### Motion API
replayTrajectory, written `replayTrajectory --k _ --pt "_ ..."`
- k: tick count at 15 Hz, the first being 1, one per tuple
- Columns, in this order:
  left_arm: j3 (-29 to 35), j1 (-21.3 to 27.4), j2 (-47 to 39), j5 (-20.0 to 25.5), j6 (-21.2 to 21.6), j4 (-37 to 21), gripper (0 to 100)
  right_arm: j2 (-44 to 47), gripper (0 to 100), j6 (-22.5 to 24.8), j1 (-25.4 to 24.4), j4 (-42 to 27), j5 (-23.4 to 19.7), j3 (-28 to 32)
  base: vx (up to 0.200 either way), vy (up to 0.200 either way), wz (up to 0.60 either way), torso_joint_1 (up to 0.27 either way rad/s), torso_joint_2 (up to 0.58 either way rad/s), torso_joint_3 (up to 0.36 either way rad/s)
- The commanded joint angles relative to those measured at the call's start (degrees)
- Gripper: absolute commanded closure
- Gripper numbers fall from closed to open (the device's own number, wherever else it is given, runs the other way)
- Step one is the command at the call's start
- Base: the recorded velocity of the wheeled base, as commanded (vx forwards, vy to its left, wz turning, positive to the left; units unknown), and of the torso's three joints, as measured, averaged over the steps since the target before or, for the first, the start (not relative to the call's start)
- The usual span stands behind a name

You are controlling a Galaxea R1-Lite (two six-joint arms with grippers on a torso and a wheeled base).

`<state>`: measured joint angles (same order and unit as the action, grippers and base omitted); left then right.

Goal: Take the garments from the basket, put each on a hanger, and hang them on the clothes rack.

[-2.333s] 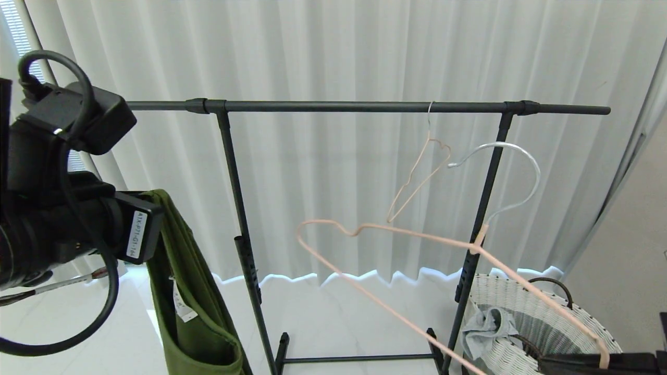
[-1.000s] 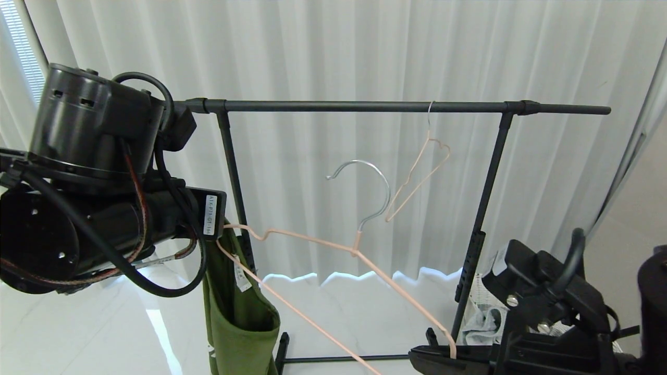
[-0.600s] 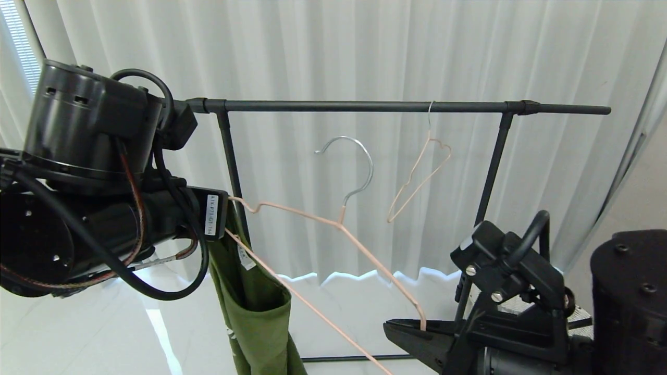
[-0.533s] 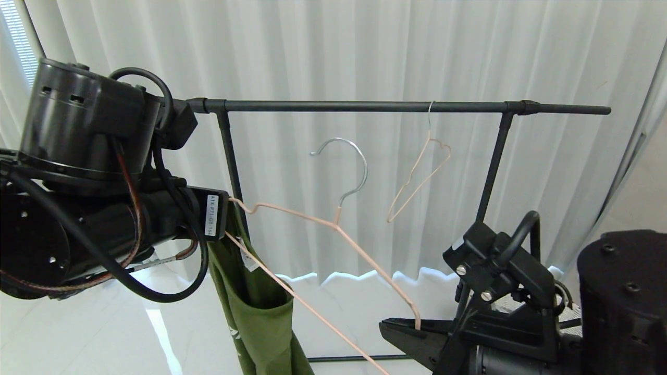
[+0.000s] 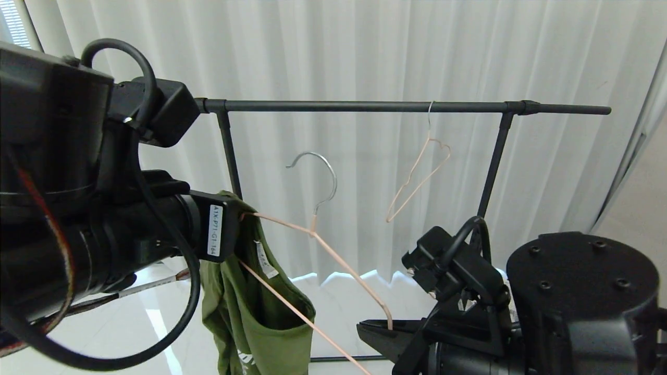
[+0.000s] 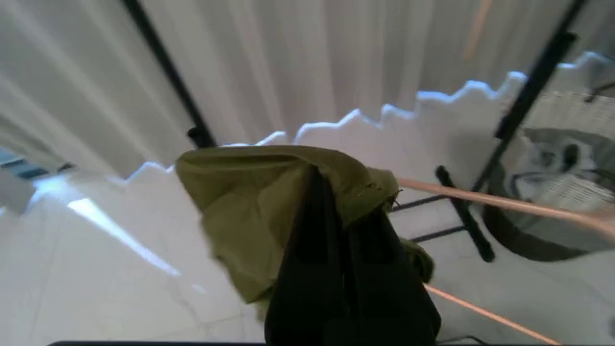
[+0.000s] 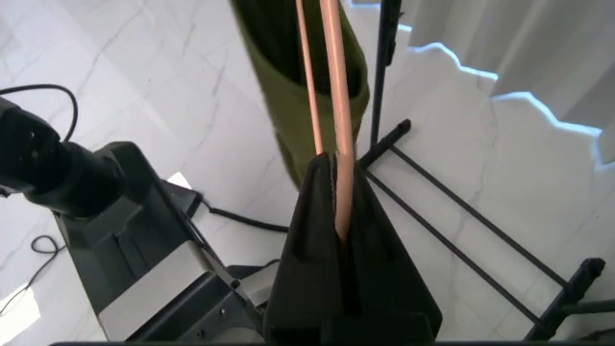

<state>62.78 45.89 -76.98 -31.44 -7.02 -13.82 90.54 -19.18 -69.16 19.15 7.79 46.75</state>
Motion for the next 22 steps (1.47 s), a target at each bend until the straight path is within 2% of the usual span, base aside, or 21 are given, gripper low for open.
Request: replayTrajectory --k 1,11,17,18,20,22 --pt "0.0 2.9 1.2 1.1 0.0 0.0 100 2.5 100 -0.1 -0.5 0.0 -0.1 1.4 0.000 0.000 0.00 0.000 0.00 0.000" --pt "-1.3 8.5 3.8 5.9 -0.2 0.0 100 5.7 100 -2.2 -3.6 0.4 0.1 3.1 0.000 0.000 0.00 0.000 0.00 0.000" --pt "-5.0 7.5 6.5 5.5 0.1 0.0 100 3.8 100 -3.1 -3.6 0.9 0.6 2.5 0.000 0.000 0.00 0.000 0.00 0.000" --pt "-4.9 6.3 6.6 5.5 0.2 0.0 100 3.4 100 -3.1 -3.6 0.8 0.8 2.0 0.000 0.000 0.00 0.000 0.00 0.000" --pt "-4.4 -2.6 6.5 5.7 3.1 0.0 100 -0.2 100 -2.6 -3.7 0.8 2.1 -2.6 0.000 0.000 0.00 0.000 0.00 0.000" --pt "-4.0 -8.4 5.9 6.3 6.2 0.0 100 -4.8 100 -1.4 -4.8 1.1 2.0 -7.3 0.000 0.000 0.00 0.000 0.00 0.000"
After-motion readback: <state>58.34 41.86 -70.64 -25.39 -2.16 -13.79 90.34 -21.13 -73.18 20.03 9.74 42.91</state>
